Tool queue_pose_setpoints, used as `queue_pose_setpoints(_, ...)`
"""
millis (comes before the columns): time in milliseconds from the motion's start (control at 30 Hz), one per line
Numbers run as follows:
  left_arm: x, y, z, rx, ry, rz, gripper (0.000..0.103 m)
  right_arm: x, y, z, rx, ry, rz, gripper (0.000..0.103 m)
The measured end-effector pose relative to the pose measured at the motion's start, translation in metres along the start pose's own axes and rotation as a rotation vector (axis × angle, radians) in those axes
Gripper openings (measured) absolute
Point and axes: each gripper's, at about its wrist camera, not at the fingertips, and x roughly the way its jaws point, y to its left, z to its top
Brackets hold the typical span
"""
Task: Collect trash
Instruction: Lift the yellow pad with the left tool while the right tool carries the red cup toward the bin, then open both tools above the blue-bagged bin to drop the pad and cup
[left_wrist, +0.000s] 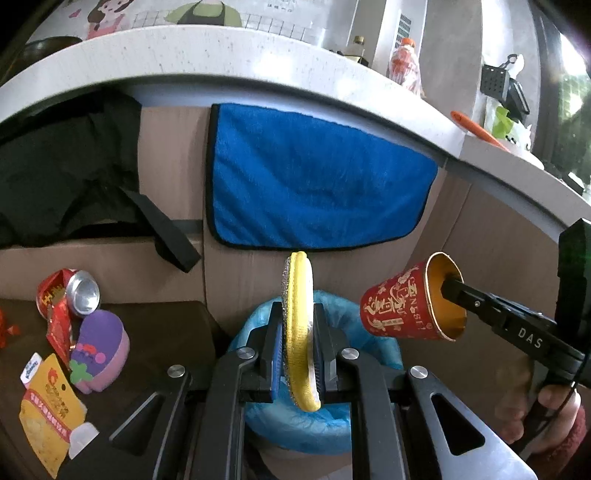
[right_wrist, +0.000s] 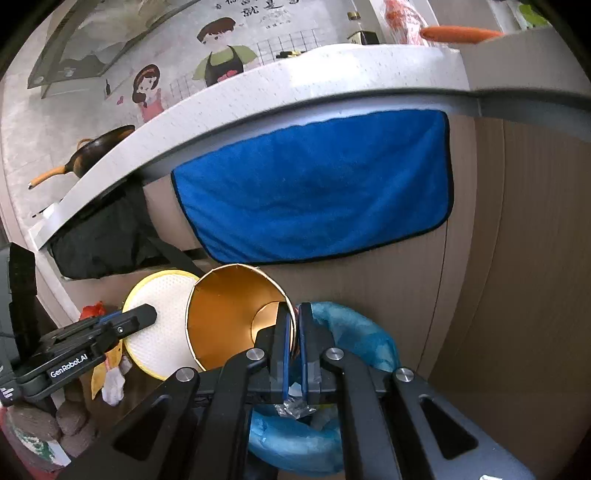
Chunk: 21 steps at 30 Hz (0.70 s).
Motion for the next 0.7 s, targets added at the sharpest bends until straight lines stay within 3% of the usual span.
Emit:
queue_pose_setpoints(433, 0.039, 0.002, -0.005, 0.001, 0.064, -0.029, 0.014, 0.029, -0.011, -0.013, 0.036, 0.061, -0.015, 0.004)
queue_pose_setpoints(567, 0.052, 0.004, -0.004, -0.009, 0.091, -0.073, 0.015, 0.040, -0.015, -0.014, 0.053, 0.082, -0.025, 0.005)
queue_pose_setpoints(633, 0.060, 0.008, -0.004, -0.030, 0.113, -0.110, 0.018, 0.045, -0.019, -0.017, 0.073, 0.093, -0.021, 0.010)
queue_pose_setpoints(667, 0.062, 0.010, -0.005, -0.044, 0.119, -0.130, 0.024, 0.047, -0.019, -0.018, 0.079, 0.097, -0.018, 0.012)
queue_pose_setpoints(700, 0.063, 0.014, -0.005, -0.060, 0.121, -0.142, 0.029, 0.049, -0.019, -0.019, 0.078, 0.102, -0.018, 0.026)
